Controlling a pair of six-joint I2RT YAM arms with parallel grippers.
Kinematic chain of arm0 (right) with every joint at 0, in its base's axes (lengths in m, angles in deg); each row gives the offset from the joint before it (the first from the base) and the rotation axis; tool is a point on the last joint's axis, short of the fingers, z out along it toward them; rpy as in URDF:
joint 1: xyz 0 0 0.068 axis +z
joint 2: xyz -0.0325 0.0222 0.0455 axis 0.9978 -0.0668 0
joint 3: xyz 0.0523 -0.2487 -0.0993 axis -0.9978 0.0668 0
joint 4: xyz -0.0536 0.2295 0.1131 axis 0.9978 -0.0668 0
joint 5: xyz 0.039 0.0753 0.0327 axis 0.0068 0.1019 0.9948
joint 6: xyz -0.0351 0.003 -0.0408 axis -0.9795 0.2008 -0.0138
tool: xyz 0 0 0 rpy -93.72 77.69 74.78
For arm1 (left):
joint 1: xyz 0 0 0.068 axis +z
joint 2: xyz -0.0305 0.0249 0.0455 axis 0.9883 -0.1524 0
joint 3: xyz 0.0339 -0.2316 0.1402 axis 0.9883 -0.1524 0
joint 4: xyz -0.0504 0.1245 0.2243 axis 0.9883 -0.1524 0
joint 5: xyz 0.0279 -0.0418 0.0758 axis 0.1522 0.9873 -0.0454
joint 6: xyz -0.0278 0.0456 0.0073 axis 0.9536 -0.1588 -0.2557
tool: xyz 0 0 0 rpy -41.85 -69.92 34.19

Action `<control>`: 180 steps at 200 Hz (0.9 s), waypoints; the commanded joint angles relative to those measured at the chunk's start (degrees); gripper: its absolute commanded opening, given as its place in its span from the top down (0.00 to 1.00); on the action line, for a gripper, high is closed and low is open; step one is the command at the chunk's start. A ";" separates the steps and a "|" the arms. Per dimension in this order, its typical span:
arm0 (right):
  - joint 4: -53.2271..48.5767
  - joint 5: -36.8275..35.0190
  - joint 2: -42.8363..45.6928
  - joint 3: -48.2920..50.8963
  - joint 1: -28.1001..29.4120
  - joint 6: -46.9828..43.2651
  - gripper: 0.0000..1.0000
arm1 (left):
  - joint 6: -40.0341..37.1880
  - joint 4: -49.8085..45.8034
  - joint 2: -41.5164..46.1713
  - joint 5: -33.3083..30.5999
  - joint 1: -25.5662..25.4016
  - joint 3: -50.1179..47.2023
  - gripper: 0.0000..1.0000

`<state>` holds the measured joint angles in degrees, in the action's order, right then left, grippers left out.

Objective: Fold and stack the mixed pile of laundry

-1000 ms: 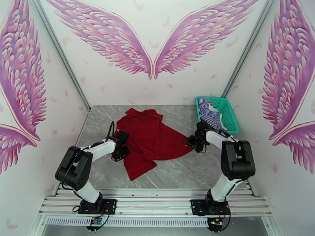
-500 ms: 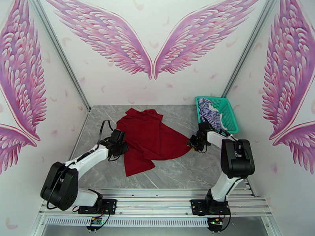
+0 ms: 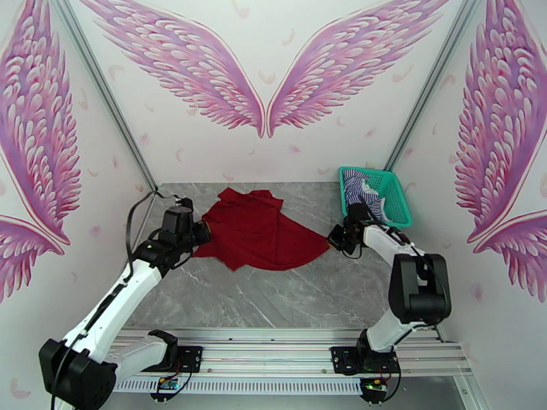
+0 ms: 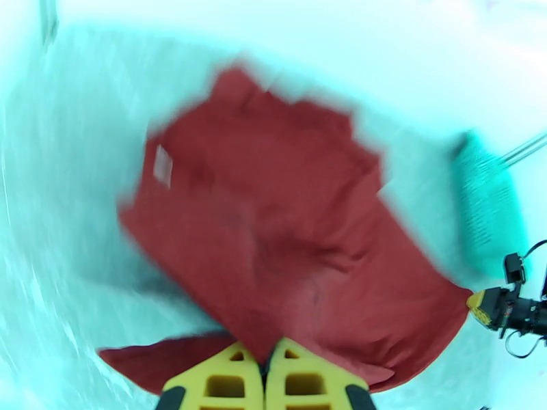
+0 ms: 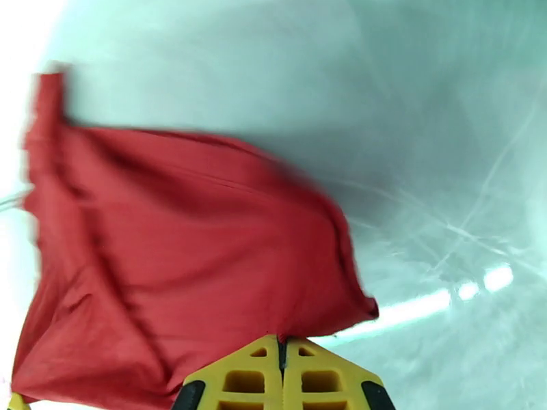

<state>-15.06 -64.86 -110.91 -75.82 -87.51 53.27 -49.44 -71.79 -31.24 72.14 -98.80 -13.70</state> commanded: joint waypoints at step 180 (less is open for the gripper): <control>-14.84 -6.35 14.06 -40.49 -0.48 -7.04 1.00 | -16.15 -23.00 -22.50 10.13 13.28 67.98 1.00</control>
<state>-29.46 -73.52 -87.83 -114.70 -87.66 47.54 -69.03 -95.96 -48.79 77.50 -90.03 57.38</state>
